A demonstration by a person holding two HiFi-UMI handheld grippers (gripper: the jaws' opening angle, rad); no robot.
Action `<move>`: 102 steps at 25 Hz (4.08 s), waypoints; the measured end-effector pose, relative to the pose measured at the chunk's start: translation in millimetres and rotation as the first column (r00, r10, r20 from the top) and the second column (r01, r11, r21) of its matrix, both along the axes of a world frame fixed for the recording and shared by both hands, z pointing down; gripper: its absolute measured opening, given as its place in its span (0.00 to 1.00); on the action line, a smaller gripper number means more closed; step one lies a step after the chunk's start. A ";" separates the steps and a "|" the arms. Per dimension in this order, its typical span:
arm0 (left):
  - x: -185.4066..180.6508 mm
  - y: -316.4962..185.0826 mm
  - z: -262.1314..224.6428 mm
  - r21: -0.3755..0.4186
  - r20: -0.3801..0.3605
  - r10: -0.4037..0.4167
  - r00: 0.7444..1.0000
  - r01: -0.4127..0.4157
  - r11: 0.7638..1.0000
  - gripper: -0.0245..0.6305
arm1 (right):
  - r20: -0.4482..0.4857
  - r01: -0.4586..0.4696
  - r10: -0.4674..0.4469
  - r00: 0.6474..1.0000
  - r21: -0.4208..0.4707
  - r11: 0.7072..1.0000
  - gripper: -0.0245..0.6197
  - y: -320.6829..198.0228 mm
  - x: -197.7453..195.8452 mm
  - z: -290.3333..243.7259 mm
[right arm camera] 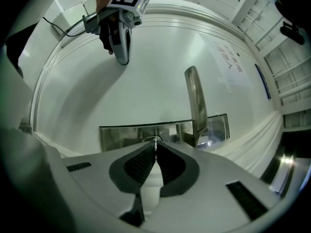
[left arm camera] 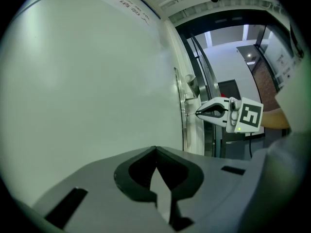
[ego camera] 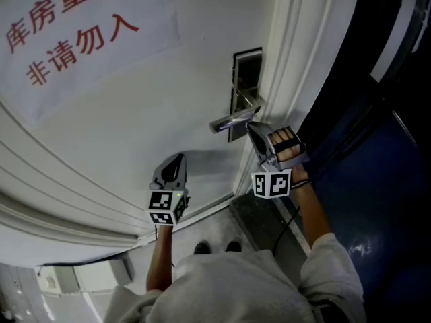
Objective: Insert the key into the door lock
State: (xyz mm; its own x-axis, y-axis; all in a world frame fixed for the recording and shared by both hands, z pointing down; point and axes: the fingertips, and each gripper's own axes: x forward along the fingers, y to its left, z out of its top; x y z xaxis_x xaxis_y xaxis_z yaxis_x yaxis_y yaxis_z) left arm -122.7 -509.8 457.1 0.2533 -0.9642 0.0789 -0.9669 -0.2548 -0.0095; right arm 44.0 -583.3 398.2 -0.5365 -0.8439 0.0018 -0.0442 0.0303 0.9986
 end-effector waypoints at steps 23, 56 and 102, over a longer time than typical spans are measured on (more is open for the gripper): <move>-1.9 4.1 -4.3 0.007 0.008 0.011 1.000 -0.011 1.000 0.06 | 0.006 -0.038 0.038 0.999 0.006 0.999 0.08 -20.2 -11.9 0.5; 30.4 2.7 -9.4 0.016 -0.001 0.114 0.993 -0.114 0.993 0.06 | 0.089 -0.119 0.130 0.988 -0.120 0.986 0.19 23.6 33.9 15.4; 71.3 -15.5 6.0 -0.002 -0.021 0.225 0.974 -0.225 0.974 0.06 | 0.754 0.027 0.540 0.374 -0.590 0.807 0.07 75.3 158.0 61.1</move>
